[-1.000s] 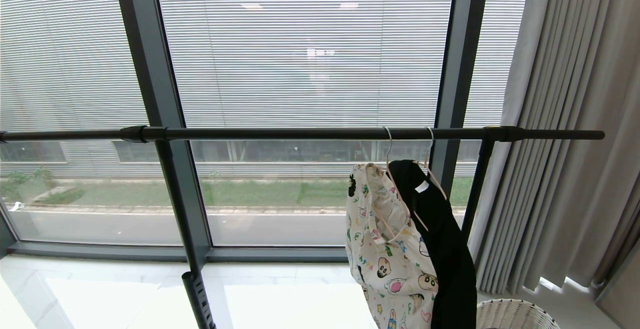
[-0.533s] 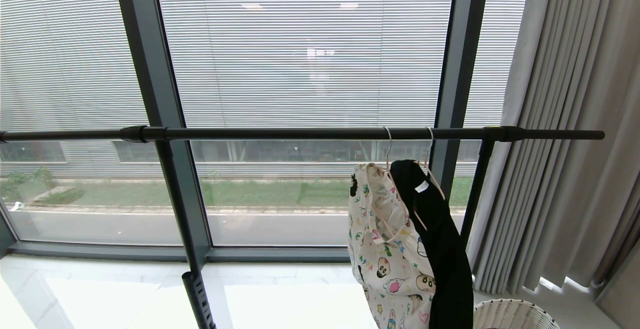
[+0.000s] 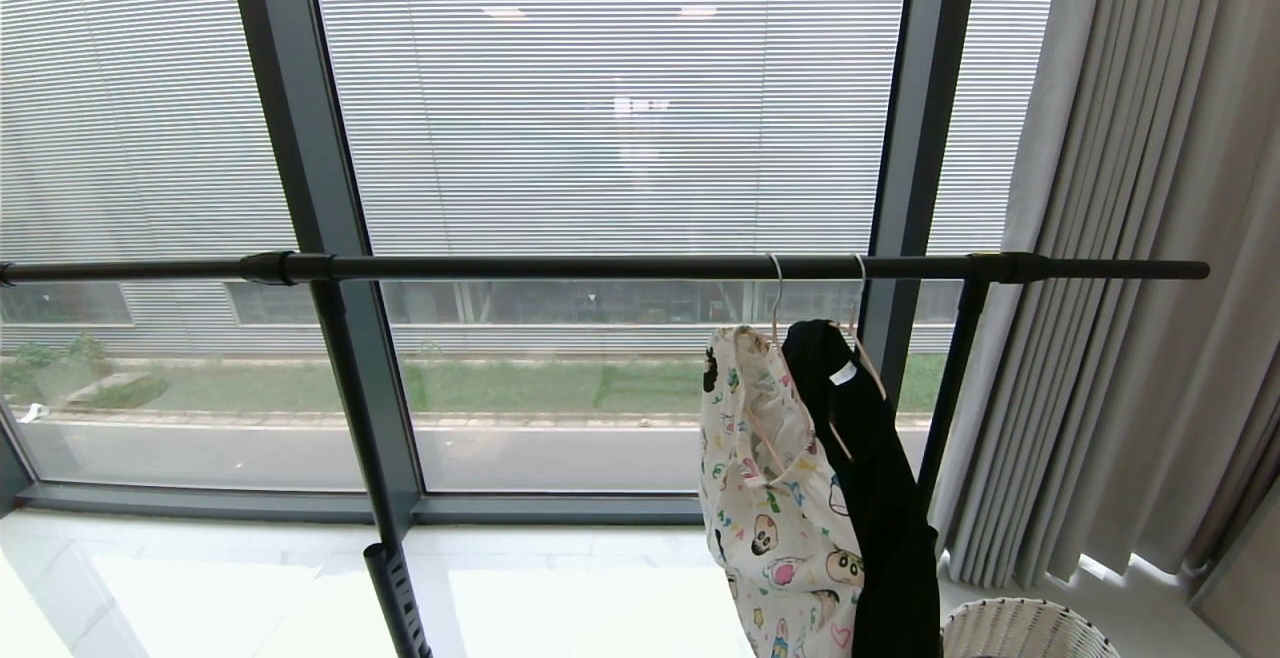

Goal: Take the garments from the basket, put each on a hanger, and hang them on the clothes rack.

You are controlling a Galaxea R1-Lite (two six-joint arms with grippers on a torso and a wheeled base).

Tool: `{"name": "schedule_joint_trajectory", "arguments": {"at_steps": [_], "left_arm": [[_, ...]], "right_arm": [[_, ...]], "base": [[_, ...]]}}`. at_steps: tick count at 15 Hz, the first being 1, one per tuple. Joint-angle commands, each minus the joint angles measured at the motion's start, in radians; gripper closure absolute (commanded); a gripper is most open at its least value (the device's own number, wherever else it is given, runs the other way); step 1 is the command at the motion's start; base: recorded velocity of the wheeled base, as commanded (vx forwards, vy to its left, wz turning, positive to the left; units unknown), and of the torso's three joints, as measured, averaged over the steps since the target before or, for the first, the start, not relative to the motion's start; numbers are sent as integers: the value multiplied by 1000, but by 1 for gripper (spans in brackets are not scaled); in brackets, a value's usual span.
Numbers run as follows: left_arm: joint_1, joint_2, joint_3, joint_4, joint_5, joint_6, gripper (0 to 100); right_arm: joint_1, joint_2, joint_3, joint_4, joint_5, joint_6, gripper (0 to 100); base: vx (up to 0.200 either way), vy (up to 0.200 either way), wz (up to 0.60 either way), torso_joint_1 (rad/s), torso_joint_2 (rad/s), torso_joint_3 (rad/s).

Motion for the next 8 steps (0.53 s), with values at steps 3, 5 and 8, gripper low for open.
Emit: {"name": "schedule_joint_trajectory", "arguments": {"at_steps": [3, 5, 8], "left_arm": [[0, 0, 0, 0, -1, 0, 0], [2, 0, 0, 0, -1, 0, 0], [0, 0, 0, 0, 0, 0, 0]], "right_arm": [[0, 1, 0, 0, 0, -1, 0], [0, 1, 0, 0, 0, -1, 0], [0, 1, 0, 0, 0, -1, 0]], "base": [[0, 0, 0, 0, 0, 0], [0, 0, 0, 0, 0, 0], [0, 0, 0, 0, 0, 0]]}}
